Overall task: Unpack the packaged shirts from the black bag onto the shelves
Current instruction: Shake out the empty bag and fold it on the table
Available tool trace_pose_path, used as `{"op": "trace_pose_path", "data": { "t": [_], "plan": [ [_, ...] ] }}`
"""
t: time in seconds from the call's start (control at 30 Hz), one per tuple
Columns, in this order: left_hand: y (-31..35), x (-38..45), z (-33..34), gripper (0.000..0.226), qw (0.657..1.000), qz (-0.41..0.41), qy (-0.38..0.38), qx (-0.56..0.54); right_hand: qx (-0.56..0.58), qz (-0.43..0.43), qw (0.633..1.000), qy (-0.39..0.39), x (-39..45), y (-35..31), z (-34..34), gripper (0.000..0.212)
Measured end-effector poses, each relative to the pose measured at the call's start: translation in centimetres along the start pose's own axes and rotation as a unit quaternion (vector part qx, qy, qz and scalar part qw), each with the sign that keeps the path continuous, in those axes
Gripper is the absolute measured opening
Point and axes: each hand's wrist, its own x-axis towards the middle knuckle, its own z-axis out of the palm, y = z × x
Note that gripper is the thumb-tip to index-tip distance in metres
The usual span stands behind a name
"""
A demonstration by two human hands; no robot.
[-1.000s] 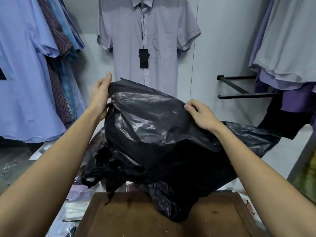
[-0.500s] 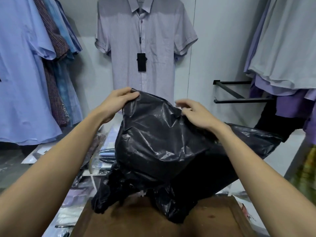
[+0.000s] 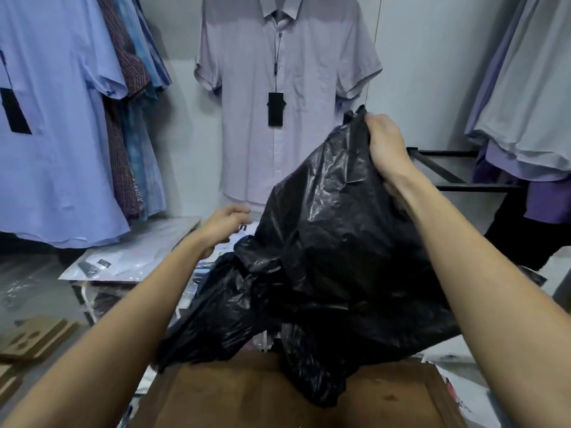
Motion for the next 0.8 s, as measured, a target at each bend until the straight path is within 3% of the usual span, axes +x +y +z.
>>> {"op": "trace_pose_path", "data": {
  "t": [0.07, 0.2, 0.33, 0.53, 0.67, 0.8],
  "plan": [
    [-3.0, -0.1, 0.1, 0.052, 0.998, -0.045, -0.033, 0.015, -0.011, 0.015, 1.0, 0.008, 0.4, 0.3, -0.6, 0.039],
    [-5.1, -1.2, 1.1, 0.127, 0.985, -0.039, -0.166, 0.009, -0.04, -0.015, 0.996, 0.076, 0.3, 1.5, -0.6, 0.02],
    [-5.7, -1.7, 2.1, 0.147, 0.953, -0.014, -0.289, 0.091, -0.089, -0.065, 0.98, 0.167, 0.3, 2.9, -1.3, 0.018],
    [-7.7, -1.3, 3.2, 0.13, 0.949, -0.042, -0.29, 0.113, -0.141, -0.063, 0.951, 0.267, -0.3, 2.7, -2.1, 0.025],
    [-9.3, -1.4, 4.0, 0.073, 0.966, -0.027, -0.239, 0.089, -0.135, -0.074, 0.943, 0.296, 0.0, 2.7, -3.3, 0.027],
    [-10.8, -1.1, 4.2, 0.019, 0.961, -0.004, -0.122, 0.248, -0.085, -0.071, 0.942, 0.317, 0.7, 2.2, -4.7, 0.025]
  ]
}}
